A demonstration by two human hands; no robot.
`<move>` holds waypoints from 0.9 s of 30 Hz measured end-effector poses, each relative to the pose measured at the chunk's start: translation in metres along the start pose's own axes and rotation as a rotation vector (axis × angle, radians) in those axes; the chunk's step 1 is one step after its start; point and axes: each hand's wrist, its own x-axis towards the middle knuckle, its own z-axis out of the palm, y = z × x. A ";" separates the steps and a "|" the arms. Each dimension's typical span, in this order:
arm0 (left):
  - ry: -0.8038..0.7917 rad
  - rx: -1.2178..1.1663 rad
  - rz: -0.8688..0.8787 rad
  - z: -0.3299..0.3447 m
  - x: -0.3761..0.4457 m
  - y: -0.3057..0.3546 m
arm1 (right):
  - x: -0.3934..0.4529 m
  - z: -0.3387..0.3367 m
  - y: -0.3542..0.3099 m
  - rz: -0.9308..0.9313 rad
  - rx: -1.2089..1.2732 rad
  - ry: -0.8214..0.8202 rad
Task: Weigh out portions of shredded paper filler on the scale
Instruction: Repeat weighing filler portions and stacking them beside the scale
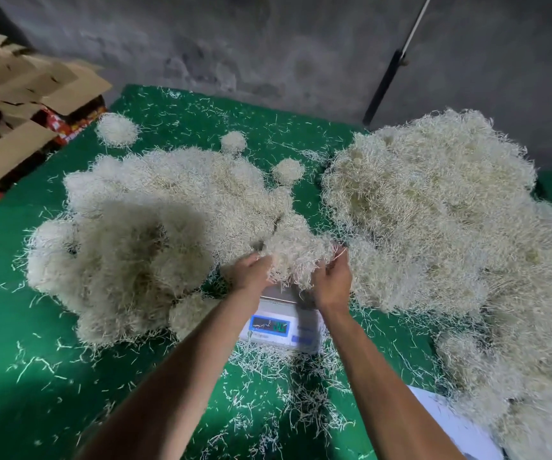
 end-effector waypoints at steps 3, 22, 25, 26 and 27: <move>-0.149 -0.182 -0.094 -0.022 0.011 -0.008 | 0.004 -0.008 0.019 0.046 -0.131 -0.174; -0.181 0.316 0.176 -0.100 -0.103 -0.174 | -0.180 0.009 0.168 0.031 -0.672 -0.184; -0.338 1.090 0.538 -0.128 -0.106 -0.225 | -0.217 0.016 0.179 -0.040 -0.713 -0.210; -0.371 1.274 0.609 -0.133 -0.107 -0.236 | -0.223 0.016 0.182 -0.049 -0.725 -0.212; -0.386 1.391 0.646 -0.136 -0.108 -0.241 | -0.227 0.016 0.182 -0.051 -0.744 -0.217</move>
